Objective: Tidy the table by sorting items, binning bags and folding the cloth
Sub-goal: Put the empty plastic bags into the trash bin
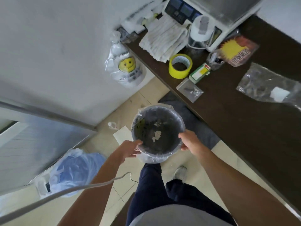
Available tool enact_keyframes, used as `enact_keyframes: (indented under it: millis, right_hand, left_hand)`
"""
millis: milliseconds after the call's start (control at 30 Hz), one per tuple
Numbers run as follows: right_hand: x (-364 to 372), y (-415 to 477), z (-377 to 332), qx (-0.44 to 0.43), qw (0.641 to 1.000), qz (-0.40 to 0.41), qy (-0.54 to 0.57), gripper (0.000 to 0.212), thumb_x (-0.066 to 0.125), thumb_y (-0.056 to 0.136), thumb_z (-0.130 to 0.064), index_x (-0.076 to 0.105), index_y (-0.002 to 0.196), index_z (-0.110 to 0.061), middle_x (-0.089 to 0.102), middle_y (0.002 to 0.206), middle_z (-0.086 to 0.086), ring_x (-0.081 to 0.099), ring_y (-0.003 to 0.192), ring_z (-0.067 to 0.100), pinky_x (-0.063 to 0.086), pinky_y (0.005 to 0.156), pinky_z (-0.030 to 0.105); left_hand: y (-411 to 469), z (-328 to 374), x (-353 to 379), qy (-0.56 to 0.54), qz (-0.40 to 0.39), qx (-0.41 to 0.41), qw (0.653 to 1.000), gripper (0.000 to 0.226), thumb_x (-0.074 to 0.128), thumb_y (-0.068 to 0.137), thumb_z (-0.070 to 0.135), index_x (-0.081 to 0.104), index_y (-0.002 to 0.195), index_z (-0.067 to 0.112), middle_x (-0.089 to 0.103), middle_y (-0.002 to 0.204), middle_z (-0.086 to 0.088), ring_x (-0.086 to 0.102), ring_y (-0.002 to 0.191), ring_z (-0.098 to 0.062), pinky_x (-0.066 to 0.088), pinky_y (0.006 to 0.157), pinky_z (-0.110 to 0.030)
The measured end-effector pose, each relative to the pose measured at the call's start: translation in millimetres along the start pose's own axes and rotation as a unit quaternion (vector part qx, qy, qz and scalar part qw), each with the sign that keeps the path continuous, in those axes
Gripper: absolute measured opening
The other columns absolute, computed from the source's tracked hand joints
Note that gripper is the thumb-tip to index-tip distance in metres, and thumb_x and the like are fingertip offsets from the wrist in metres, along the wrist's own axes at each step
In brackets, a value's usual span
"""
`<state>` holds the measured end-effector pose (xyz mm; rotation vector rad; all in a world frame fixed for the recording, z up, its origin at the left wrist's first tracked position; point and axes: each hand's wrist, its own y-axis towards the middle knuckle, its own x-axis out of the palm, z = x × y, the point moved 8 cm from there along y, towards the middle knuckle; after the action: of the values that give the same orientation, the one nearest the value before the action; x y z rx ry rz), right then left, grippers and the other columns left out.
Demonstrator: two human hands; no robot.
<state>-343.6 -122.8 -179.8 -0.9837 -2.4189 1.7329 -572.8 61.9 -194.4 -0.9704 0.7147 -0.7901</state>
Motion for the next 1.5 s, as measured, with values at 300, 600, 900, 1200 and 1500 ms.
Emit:
enact_keyframes:
  millis: [300,600,900,1200,1500]
  right_hand:
    - [-61.1,-68.3,58.2,-0.047,0.998,-0.006,0.029,0.015,0.051,0.097,-0.018,0.059,0.086,-0.012,0.068,0.07,0.014,0.073,0.073,0.033,0.057,0.059,0.034]
    - [-123.3,-115.7,100.5,-0.06,0.981,0.025,0.181,0.015,0.057,0.095,-0.019,0.066,0.102,-0.01,0.068,0.073,0.012,0.065,0.049,0.019,0.048,0.047,0.025]
    - [-164.3,-135.9,120.9,-0.049,0.972,0.103,0.208,0.022,0.053,0.098,-0.026,0.069,0.102,-0.012,0.07,0.087,0.012,0.067,0.07,0.022,0.053,0.055,0.029]
    - [-158.6,-156.6,138.2,-0.037,0.946,0.164,0.279,0.02,0.051,0.101,-0.019,0.067,0.106,-0.009,0.069,0.099,0.015,0.066,0.079,0.025,0.054,0.059,0.029]
    - [-135.1,-164.5,138.3,-0.019,0.933,0.227,0.277,0.02,0.047,0.104,-0.024,0.062,0.115,-0.017,0.067,0.103,0.005,0.067,0.081,0.021,0.046,0.05,0.02]
  left_hand:
    - [-71.2,21.8,55.8,0.174,-0.019,0.024,0.984,0.038,0.053,0.101,0.04,0.062,0.124,0.011,0.073,0.117,-0.012,0.078,0.084,-0.022,0.059,0.085,-0.034]
    - [-115.3,76.5,97.6,0.327,0.01,0.126,0.937,0.026,0.053,0.102,0.026,0.069,0.106,0.006,0.076,0.088,-0.007,0.077,0.081,-0.022,0.061,0.086,-0.037]
    - [-124.5,115.6,143.9,0.415,-0.072,0.139,0.896,0.025,0.052,0.101,0.03,0.07,0.101,0.013,0.076,0.09,-0.008,0.075,0.088,-0.021,0.058,0.086,-0.03]
    - [-128.9,137.8,163.9,0.493,-0.16,0.103,0.849,0.034,0.047,0.1,0.029,0.069,0.105,0.004,0.08,0.088,-0.011,0.071,0.061,-0.024,0.056,0.087,-0.037]
    - [-113.7,149.0,163.5,0.499,-0.22,0.106,0.832,0.034,0.047,0.102,0.025,0.069,0.108,0.0,0.079,0.086,-0.016,0.077,0.073,-0.031,0.063,0.075,-0.038]
